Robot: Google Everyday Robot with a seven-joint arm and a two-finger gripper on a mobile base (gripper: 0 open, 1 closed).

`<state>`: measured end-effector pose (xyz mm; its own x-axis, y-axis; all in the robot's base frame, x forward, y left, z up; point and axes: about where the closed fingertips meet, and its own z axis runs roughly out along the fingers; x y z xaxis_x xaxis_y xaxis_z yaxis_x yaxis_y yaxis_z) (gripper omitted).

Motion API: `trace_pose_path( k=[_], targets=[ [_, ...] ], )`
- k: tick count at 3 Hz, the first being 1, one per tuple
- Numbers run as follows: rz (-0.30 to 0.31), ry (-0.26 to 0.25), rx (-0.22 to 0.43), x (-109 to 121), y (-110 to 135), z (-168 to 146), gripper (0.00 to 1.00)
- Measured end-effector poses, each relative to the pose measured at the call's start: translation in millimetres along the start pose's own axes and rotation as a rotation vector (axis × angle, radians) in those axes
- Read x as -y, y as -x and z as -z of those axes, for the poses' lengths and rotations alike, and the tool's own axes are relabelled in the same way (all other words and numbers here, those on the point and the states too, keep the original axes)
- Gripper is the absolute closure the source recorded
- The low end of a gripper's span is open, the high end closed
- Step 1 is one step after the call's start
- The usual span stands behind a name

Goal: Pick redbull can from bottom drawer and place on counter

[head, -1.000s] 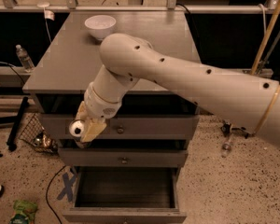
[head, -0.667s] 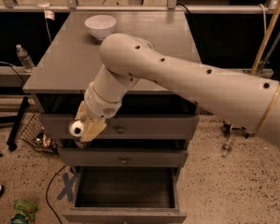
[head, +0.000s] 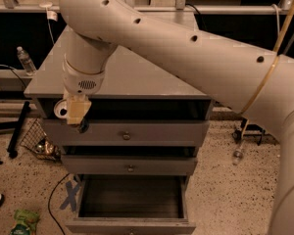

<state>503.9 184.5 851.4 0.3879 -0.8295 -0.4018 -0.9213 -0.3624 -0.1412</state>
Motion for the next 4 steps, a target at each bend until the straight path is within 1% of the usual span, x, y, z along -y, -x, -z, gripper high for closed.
trace_pose_path(
  k=[1, 2, 3, 4],
  targets=[
    [0.000, 0.000, 0.000, 0, 0, 0, 1.00],
    [-0.044, -0.066, 0.015, 5, 2, 25, 1.00],
    [-0.139, -0.153, 0.020, 18, 2, 73, 1.00],
    [-0.243, -0.211, 0.040, 30, -8, 104, 1.00]
  ],
)
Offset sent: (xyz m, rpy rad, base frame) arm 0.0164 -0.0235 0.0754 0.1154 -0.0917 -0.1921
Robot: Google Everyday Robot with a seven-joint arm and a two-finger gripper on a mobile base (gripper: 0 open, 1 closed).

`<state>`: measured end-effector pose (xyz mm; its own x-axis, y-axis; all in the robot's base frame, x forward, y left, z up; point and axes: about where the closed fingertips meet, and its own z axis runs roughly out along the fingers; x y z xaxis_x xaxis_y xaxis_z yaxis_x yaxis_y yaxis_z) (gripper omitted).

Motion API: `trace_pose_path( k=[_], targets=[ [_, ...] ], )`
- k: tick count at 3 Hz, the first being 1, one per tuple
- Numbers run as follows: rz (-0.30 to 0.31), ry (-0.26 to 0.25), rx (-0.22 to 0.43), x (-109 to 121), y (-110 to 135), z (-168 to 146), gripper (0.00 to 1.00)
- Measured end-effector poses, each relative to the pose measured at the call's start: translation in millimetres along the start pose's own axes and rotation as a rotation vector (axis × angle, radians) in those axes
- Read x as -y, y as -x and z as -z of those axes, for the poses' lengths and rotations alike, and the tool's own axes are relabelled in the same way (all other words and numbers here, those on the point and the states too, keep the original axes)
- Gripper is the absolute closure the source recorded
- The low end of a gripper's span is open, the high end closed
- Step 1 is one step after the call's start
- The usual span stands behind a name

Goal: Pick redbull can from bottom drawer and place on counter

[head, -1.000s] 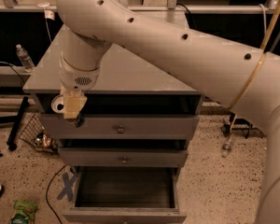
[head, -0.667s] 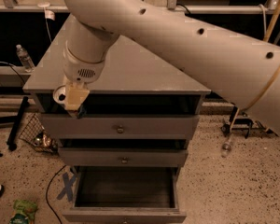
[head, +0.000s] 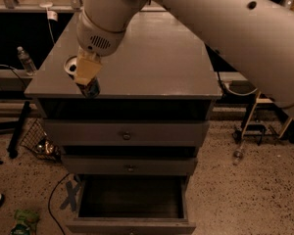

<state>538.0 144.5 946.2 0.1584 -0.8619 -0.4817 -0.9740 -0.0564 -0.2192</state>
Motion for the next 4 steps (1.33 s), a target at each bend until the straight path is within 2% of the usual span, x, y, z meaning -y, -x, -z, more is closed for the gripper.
trace_pose_path(
  k=[1, 2, 3, 4],
  targets=[
    [-0.096, -0.045, 0.022, 23, -12, 22, 1.00],
    [-0.201, -0.036, 0.026, 45, -28, 30, 1.00],
    [-0.349, 0.023, 0.020, 73, -55, 29, 1.00],
    [-0.432, 0.059, 0.022, 88, -71, 26, 1.00]
  ],
)
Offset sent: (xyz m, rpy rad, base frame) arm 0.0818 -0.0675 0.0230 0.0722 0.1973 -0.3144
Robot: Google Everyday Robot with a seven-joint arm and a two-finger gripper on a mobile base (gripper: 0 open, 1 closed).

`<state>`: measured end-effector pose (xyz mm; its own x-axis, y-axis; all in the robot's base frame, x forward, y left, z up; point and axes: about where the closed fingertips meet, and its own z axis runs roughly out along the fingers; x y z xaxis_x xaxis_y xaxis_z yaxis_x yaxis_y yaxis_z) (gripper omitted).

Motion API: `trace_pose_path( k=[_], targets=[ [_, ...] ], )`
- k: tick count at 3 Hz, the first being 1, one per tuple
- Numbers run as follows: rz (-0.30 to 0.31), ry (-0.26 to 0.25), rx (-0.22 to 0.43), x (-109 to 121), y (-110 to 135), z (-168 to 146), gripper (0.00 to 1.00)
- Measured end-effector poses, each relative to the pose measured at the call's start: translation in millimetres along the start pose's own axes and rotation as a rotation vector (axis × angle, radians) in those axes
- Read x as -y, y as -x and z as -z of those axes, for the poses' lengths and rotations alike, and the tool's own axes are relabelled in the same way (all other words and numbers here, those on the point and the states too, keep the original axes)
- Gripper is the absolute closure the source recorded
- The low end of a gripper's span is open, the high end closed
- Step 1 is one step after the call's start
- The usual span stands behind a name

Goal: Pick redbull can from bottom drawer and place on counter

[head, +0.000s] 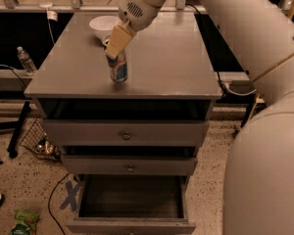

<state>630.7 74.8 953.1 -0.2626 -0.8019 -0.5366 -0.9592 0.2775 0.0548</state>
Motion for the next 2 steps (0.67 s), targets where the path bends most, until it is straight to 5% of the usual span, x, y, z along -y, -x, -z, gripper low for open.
trace_pose_path(
  k=[2],
  targets=[
    [-0.128, 0.040, -0.019, 33, -15, -11, 0.98]
  ],
)
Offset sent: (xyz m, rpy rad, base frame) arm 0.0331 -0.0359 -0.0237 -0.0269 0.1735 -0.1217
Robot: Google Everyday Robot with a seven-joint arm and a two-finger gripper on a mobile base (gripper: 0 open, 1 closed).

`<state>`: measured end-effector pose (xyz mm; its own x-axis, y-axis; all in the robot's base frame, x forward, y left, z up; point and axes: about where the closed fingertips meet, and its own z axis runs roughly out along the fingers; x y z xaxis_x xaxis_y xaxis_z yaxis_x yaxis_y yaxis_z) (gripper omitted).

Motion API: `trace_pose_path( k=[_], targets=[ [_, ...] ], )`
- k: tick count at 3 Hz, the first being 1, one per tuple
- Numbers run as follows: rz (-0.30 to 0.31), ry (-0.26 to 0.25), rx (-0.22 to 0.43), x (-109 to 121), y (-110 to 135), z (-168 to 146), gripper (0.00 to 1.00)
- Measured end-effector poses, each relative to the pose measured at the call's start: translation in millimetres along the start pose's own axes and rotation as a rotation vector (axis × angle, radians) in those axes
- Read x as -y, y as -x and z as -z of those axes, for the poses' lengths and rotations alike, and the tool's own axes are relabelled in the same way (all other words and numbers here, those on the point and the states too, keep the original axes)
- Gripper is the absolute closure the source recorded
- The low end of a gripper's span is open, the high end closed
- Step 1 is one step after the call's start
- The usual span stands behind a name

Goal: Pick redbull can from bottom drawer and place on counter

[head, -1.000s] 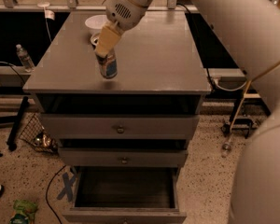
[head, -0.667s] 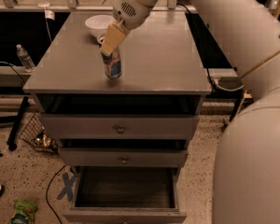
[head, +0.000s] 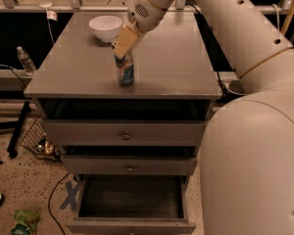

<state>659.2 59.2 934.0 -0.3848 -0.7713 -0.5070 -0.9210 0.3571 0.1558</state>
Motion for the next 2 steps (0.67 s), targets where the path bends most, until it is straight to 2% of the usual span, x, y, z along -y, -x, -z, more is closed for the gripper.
trace_pose_path(
  k=[2],
  targets=[
    [0.007, -0.007, 0.022, 2.2, 8.6, -6.9, 0.53]
  ],
)
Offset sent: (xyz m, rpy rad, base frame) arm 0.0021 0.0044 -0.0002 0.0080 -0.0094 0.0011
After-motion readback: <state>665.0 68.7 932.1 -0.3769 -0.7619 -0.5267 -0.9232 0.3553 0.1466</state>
